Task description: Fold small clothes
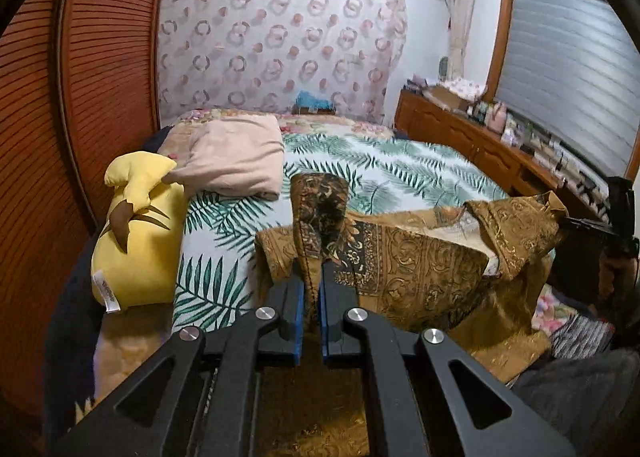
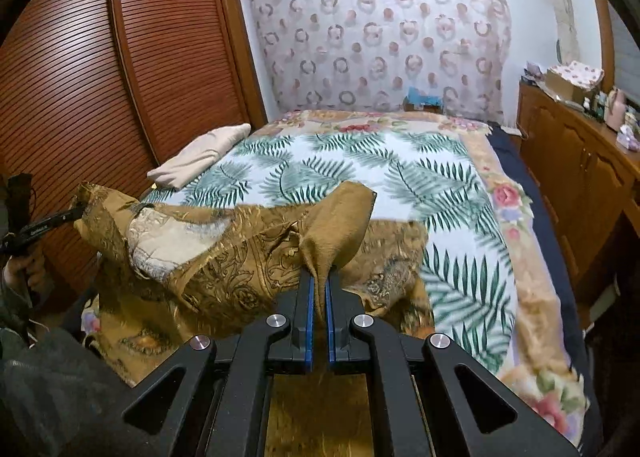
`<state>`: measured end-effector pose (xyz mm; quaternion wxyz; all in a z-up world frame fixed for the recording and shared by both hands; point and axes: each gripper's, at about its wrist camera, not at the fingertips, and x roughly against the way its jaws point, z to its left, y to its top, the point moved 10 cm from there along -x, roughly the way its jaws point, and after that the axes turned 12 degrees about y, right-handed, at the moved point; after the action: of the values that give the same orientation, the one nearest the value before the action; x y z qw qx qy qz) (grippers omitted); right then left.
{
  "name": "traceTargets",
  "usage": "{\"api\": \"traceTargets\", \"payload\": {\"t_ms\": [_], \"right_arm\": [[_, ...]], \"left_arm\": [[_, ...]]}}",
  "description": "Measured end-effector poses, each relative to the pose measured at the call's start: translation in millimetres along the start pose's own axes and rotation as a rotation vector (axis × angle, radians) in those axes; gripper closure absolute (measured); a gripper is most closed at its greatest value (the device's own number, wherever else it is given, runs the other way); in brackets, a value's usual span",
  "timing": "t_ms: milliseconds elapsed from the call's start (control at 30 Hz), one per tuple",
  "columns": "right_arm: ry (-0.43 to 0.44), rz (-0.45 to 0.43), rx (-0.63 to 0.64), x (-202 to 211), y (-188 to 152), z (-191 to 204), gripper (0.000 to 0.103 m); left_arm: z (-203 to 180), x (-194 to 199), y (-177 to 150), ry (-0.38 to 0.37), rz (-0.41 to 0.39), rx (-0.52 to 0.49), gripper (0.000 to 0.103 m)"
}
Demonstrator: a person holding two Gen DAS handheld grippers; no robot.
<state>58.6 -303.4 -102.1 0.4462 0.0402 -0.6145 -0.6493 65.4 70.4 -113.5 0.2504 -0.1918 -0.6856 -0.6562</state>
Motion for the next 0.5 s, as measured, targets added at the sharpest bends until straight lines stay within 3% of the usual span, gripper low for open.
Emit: {"api": "traceTargets", "payload": {"t_ms": [200, 367, 500], "right_arm": [[-0.032, 0.072, -0.049, -9.2, -29.4, -7.1, 0.098], [-0.039, 0.094, -0.073, -7.2, -30.2, -14.3, 0.099], [-0.044, 0.089, -0.062, 0.6, -22.6, -9.7, 0.098]], "left_arm": [[0.3, -5.8, -17.8, 0.021, 0.030, -0.022, 0.097], [0.5, 5.8, -12.7, -0.009, 0.010, -0.016, 0.096], [0.9, 16.9, 0.4, 0.003, -0.040, -0.023, 0.077]]}}
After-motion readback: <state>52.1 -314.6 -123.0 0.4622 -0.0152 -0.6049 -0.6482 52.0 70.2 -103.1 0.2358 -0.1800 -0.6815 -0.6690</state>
